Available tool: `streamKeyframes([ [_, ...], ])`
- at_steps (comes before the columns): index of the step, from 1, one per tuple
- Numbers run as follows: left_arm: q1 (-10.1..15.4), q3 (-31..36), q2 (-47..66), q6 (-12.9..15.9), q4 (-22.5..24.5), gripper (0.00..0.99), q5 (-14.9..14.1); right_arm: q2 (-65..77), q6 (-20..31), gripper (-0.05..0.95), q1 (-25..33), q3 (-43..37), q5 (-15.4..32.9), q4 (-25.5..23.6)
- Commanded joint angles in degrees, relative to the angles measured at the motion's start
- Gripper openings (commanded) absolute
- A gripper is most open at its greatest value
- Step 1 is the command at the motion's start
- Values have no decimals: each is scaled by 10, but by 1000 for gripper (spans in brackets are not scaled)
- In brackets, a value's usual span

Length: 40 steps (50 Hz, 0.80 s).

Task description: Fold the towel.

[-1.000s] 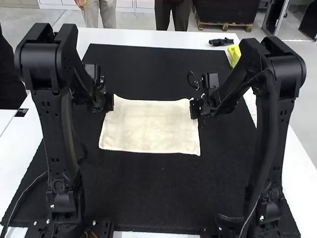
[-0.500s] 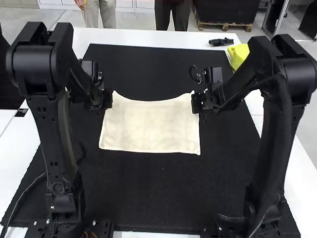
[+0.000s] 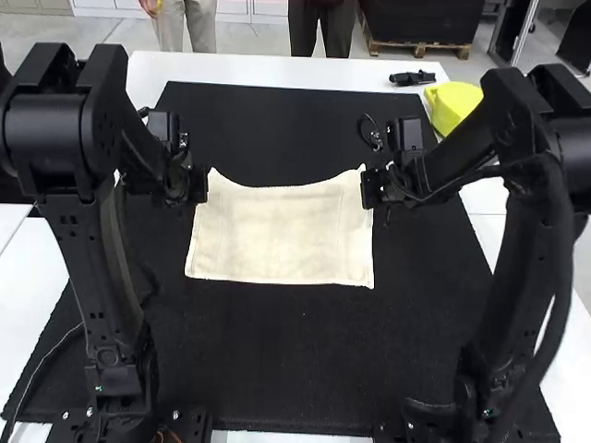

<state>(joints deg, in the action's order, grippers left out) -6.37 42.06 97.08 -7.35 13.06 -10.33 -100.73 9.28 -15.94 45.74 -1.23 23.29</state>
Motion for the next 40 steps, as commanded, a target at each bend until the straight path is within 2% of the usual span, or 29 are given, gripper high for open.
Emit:
streamKeyframes([
  [1, -14, -11, -26, 9, 1, 30, 15, 32, 7, -5, 10, -10, 21, 0],
  [21, -18, -55, -88, 20, -2, 26, 21, 96, 6, -5, 7, -52, 19, -9],
  [40, -52, -86, -112, 40, 1, 26, 18, 131, 7, -5, 7, -90, 20, -13],
])
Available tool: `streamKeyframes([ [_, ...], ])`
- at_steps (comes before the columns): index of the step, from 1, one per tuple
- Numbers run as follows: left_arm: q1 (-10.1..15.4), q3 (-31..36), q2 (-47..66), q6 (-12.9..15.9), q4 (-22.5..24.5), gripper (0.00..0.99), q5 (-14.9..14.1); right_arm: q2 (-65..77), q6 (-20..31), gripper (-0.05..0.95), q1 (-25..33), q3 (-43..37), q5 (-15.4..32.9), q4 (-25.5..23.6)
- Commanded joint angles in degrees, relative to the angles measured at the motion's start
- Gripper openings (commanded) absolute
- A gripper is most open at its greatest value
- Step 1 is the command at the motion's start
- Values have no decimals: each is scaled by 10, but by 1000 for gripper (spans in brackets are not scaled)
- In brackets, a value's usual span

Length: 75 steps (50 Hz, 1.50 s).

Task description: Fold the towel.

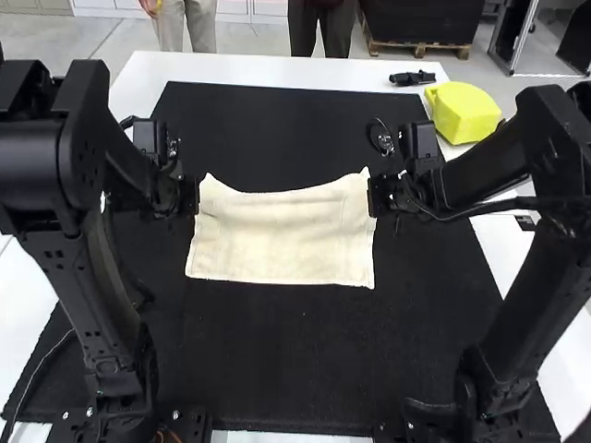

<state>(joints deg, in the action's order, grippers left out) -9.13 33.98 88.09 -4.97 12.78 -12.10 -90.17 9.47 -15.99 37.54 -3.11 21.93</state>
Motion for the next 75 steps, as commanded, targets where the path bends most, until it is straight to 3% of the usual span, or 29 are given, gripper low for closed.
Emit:
streamKeyframes([
  [1, -27, -6, -23, 18, 5, 26, 36, 27, 5, -5, 7, -10, 39, 0],
  [10, -38, -16, -25, 28, 11, 28, 36, 41, 6, -5, 6, -30, 39, -2],
  [48, -38, -62, -83, 44, -3, 26, 36, 83, 6, -5, 0, -85, 38, -5],
  [62, -34, -70, -90, 49, 66, 26, 48, 88, 7, -5, 3, -84, 36, -5],
  [72, -25, -68, -90, 59, 77, 26, 50, 88, 9, -5, 4, -77, 36, -8],
  [75, -23, -70, -89, 69, 80, 26, 68, 87, 10, -7, 5, -75, 36, -8],
])
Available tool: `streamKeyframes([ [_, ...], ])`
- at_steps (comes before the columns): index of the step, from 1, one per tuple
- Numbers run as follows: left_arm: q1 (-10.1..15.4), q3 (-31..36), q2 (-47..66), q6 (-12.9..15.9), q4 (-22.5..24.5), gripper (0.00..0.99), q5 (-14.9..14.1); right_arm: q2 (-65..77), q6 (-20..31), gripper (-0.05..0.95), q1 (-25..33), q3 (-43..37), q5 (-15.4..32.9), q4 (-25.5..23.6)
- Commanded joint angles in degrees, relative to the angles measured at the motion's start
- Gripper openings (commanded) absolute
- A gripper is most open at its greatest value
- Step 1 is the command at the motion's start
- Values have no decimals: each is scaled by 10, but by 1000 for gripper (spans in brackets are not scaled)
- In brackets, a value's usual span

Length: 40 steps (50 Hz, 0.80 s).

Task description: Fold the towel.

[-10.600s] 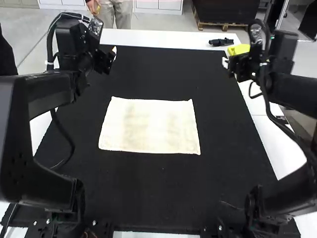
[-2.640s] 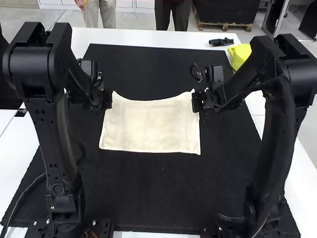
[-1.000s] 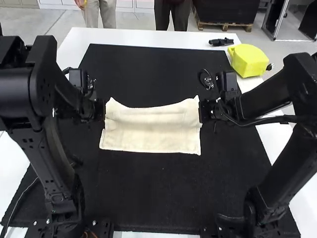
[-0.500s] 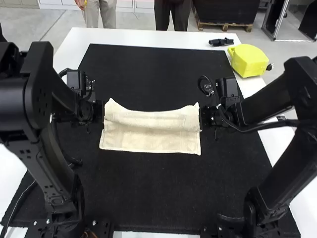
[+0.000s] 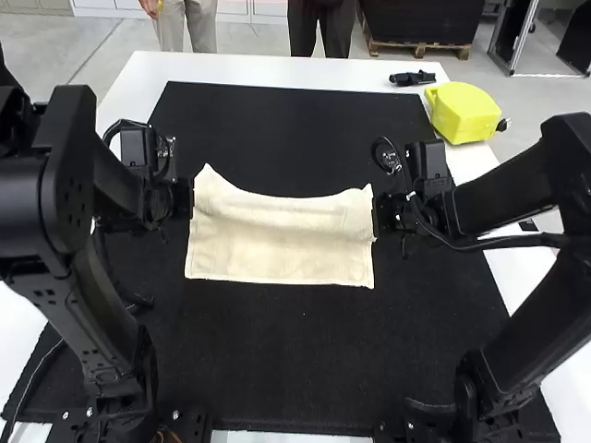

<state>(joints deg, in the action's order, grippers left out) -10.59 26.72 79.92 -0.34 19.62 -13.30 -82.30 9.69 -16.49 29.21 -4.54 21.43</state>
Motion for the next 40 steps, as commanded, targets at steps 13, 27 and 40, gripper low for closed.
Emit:
streamKeyframes([
  [13, -8, -17, -11, 74, 27, 26, 103, 8, 8, -7, 10, 9, 51, -5],
  [27, -5, -55, -16, 124, 96, 26, 148, 7, 9, -7, 13, 12, 51, -6],
  [40, 29, -36, -46, 155, 89, 26, 191, -5, 10, -7, 13, 13, 50, -6],
])
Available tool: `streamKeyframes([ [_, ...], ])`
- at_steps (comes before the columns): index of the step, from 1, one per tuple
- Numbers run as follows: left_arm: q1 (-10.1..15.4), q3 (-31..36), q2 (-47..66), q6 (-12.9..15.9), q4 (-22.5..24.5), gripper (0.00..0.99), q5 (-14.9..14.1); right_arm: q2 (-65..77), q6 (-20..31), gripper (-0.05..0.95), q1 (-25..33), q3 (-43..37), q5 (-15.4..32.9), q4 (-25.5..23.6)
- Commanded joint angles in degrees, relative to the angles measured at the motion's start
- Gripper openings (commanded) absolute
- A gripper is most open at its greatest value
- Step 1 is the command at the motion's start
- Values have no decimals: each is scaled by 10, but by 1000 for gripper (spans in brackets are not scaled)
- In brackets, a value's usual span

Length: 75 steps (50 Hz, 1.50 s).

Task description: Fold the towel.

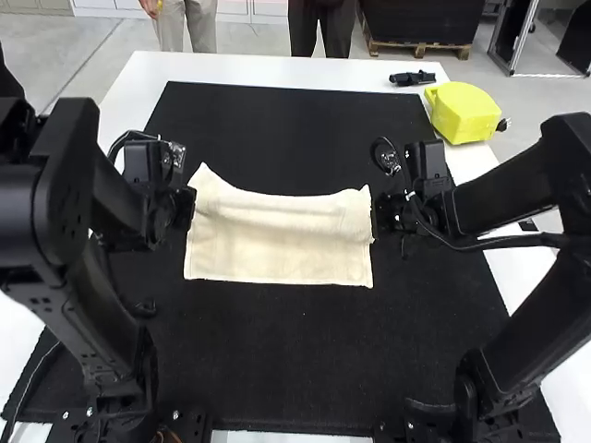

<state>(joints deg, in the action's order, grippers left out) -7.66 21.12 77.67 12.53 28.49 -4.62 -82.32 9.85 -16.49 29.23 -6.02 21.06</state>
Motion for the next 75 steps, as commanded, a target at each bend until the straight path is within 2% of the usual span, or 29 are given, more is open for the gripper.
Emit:
streamKeyframes([
  [1, 4, 22, -24, 27, -3, 26, 108, -6, 9, -7, 13, 13, 65, -2],
  [8, 29, 26, -31, 31, -12, 26, 114, -8, 9, -7, 13, 14, 65, -2],
  [13, 35, 19, -32, 29, -18, 26, 114, -7, 11, -7, 13, 13, 65, -4],
  [24, 34, -6, -32, 26, -14, 26, 113, -6, 14, -7, 13, 1, 64, -15],
  [33, 33, -14, -32, 15, -32, 26, 110, 0, 22, -7, 13, -10, 64, -29],
  [41, 19, -28, -32, 12, -32, 26, 105, 4, 24, -7, 10, -20, 63, -34],
  [49, 17, -24, -32, -1, -59, 26, 103, 4, 27, -7, 9, -23, 61, -59],
  [62, 19, -29, -30, -1, -94, 26, 93, 5, 31, -7, 6, -34, 59, -60],
  [75, 16, -28, -31, -1, -106, 26, 90, 5, 34, -7, 3, -33, 60, -65],
])
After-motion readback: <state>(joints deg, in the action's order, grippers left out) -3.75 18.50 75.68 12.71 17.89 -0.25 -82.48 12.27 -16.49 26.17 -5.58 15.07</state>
